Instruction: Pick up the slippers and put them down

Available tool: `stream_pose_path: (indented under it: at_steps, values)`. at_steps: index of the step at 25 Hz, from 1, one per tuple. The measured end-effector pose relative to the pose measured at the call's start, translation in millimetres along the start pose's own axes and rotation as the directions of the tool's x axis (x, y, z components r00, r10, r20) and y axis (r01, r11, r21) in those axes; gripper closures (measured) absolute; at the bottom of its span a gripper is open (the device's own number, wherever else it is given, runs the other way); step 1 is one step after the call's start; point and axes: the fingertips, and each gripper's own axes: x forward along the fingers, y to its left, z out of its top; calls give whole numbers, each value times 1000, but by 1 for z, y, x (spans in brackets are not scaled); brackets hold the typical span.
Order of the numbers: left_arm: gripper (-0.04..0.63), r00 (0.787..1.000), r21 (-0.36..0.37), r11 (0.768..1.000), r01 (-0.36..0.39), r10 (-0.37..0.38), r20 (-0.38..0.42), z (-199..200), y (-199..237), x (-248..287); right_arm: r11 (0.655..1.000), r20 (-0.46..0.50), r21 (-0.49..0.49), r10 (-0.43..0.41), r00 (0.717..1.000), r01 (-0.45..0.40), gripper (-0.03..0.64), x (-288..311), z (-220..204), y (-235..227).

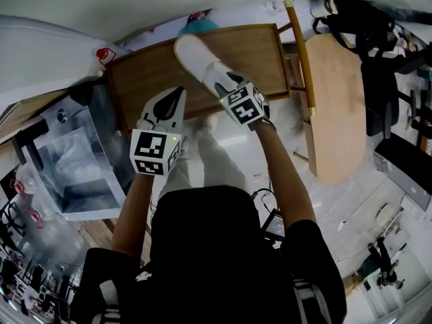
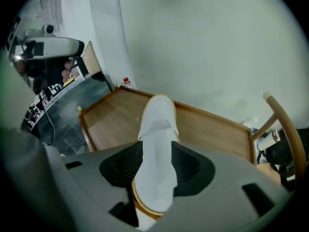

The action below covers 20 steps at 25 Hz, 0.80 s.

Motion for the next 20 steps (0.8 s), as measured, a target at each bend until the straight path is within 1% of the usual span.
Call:
stream_pose_path:
  at_steps: [2, 5, 8, 15, 20]
  values:
    - [588, 1000, -7, 1000, -4, 4, 2, -1, 0, 1, 1000, -22, -11, -3, 1000, 3, 459, 9, -5, -2]
    - [588, 1000, -11, 1000, -4, 4, -6, -6, 2, 1, 998, -58, -57, -29, 998, 26, 460, 20, -11, -3]
    - [588, 1000, -12, 1000, -11, 11, -19, -13, 5, -2, 997, -72, -74, -44, 996, 39, 476, 25, -12, -1]
    - [588, 1000, -6, 1000, -15, 15, -28, -17, 10, -3, 992, -89, -97, -86, 992, 77, 549, 28, -14, -8]
    - [588, 1000, 5, 1000, -11, 11, -28, -14, 8, -1, 990, -90, -111, -99, 991, 89, 581, 28, -13, -10]
